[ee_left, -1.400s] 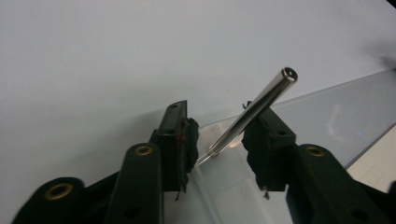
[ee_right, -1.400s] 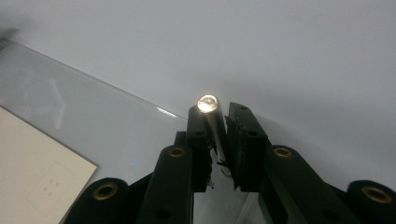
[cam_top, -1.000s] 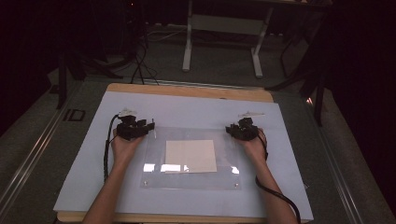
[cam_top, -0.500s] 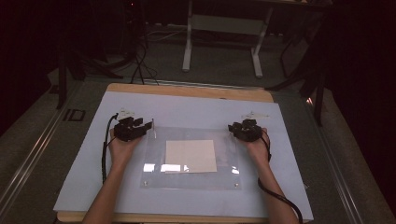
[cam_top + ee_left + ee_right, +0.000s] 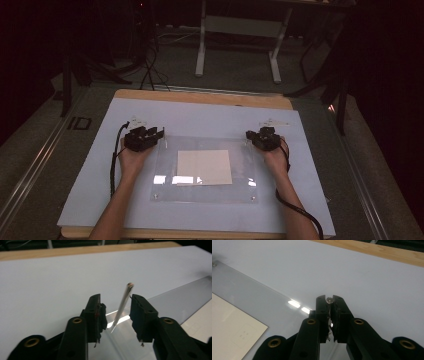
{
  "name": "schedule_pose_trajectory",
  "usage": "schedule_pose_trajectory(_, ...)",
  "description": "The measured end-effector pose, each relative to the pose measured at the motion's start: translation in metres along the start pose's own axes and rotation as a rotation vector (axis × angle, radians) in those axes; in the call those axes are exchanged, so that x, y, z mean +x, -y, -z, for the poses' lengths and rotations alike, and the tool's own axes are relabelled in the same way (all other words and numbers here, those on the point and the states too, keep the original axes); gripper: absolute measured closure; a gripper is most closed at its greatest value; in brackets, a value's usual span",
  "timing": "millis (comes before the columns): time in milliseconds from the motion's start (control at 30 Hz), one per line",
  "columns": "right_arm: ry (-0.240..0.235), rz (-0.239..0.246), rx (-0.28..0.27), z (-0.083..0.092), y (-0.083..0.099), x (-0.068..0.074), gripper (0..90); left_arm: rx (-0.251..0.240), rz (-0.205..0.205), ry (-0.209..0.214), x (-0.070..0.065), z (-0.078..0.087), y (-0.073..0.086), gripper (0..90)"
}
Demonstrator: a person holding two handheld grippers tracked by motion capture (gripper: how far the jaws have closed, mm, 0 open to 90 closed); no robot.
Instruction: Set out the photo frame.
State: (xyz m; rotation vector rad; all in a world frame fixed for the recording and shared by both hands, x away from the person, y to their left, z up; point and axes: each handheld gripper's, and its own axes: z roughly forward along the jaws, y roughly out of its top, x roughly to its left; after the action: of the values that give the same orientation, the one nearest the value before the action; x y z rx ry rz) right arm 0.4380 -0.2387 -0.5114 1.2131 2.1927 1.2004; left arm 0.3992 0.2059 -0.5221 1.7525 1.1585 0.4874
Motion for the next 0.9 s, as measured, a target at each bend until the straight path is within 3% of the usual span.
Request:
schedule_pose_trajectory(267, -0.006, -0.007, 0.004, 0.000, 0.000, -0.001, 84.0, 0.019, -0.032, 0.010, -0.007, -0.013, -0.004, 73.7)
schedule_pose_trajectory(433, -0.007, -0.010, 0.004, 0.000, 0.000, -0.001, 84.1, -0.002, -0.009, 0.012, -0.006, -0.015, -0.006, 80.3)
schedule_pose_trajectory(467, -0.010, -0.011, 0.006, 0.000, 0.000, -0.001, 84.1, -0.009, 0.006, 0.029, -0.003, -0.016, -0.006, 82.3)
schedule_pose_trajectory(633, -0.017, -0.019, 0.012, -0.001, -0.001, -0.002, 84.1, -0.011, -0.023, 0.016, -0.004, -0.016, -0.005, 83.5)
schedule_pose_trajectory(900, -0.026, -0.047, 0.041, -0.002, -0.005, -0.004, 84.0, -0.001, 0.024, 0.045, 0.001, -0.018, -0.007, 83.4)
